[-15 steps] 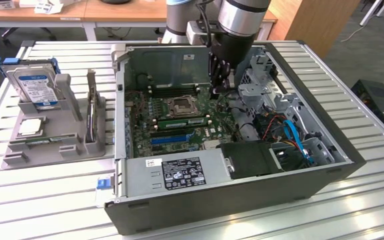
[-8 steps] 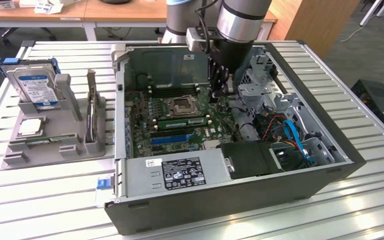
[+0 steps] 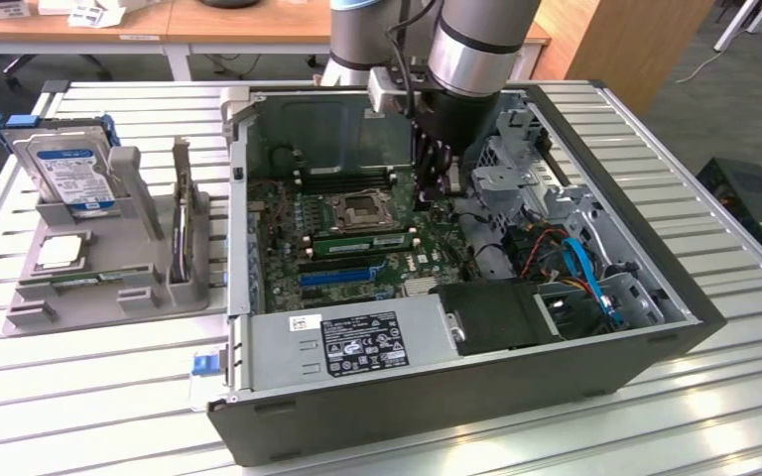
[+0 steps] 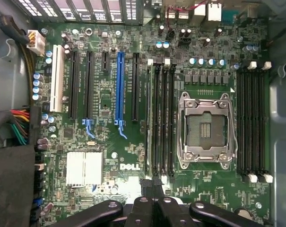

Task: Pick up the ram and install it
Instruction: 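Press down the ram until it locks into place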

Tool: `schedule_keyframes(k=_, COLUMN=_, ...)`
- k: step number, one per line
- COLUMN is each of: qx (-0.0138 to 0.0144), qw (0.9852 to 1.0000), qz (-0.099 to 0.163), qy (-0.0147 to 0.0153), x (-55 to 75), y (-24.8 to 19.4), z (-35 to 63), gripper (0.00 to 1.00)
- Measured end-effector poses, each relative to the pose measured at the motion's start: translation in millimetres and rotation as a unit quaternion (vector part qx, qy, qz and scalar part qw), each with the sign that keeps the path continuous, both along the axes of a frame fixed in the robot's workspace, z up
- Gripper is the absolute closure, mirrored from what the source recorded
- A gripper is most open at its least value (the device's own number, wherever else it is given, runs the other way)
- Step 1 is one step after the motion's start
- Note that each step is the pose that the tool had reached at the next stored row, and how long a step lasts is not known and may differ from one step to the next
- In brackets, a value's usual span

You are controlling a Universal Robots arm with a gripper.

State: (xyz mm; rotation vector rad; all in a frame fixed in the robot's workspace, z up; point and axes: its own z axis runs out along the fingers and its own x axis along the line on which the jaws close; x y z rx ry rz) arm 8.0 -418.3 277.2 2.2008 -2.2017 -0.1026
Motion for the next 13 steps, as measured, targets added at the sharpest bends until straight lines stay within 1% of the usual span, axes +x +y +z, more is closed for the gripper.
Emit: schedule_keyframes(k=13, qx=0.0001, qw=1.0, qz=0.0, qy=0.0, x=0.0, y=-0.9, z=-17.0, gripper=0.89)
